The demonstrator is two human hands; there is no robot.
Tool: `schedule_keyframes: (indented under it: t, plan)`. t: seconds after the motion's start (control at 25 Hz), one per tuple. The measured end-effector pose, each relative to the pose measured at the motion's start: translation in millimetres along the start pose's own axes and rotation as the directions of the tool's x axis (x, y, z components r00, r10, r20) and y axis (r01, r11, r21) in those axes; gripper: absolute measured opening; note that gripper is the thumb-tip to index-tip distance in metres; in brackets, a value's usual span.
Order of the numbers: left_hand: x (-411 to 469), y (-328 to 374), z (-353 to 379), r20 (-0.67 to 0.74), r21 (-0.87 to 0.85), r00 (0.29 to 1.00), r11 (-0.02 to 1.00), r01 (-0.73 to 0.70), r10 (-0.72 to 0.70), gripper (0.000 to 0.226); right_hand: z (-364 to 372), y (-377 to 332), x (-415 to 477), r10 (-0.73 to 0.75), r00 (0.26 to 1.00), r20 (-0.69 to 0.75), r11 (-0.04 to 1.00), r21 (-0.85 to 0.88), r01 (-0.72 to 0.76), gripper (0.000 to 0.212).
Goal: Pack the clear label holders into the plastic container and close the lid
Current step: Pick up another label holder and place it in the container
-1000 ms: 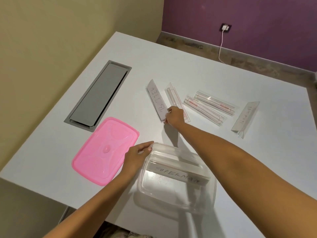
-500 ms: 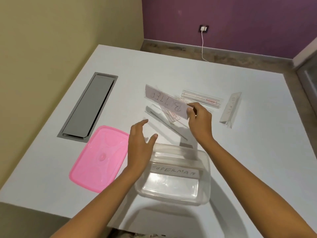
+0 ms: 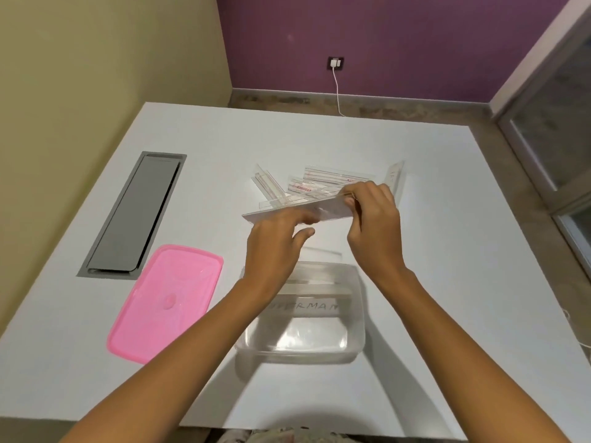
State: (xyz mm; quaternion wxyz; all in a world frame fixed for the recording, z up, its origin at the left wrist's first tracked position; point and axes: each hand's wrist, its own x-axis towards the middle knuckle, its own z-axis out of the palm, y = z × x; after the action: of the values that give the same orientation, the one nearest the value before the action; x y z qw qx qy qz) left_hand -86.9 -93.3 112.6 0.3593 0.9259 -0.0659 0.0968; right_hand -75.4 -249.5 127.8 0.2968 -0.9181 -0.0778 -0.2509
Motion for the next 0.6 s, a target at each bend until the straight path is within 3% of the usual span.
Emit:
schedule_keyframes:
  t: [0.16, 0.28, 0.4, 0.48, 0.6]
  plan:
    - [-6.2, 9.9, 2.5, -0.251, 0.074, 0.962, 0.993, -0.091, 0.107, 0.027, -7.3, -6.3, -8.9, -0.024, 0.998, -0.063, 0.998, -0.063, 0.02, 0.032]
    - [-1.9, 10.3, -0.1, -0.137, 0.018, 0.989, 0.998, -0.061, 0.062, 0.043, -10.1, -10.7, -14.9, -0.116, 0.988, -0.103, 0.988, -0.11, 0.105, 0.033]
    - [0.8, 5.7, 0.7, -0.019, -0.12, 0.999, 0.992, 0.046, -0.048, 0.02, -8.6, -15.1, -15.8, -0.184, 0.976, -0.116, 0.98, -0.097, 0.173, 0.027]
    - [-0.6, 2.4, 3.5, -0.011, -0.153, 0.994, 0.982, 0.107, -0.11, 0.008, -4.5, -15.7, -16.5, -0.107, 0.991, -0.085, 0.994, -0.024, 0.106, 0.023]
    - [-3.3, -1.1, 3.3, -0.007, -0.328, 0.97, 0.917, 0.227, -0.243, 0.012, 4.0, -11.2, -21.1, 0.178, 0.982, 0.057, 0.967, 0.176, -0.186, 0.068]
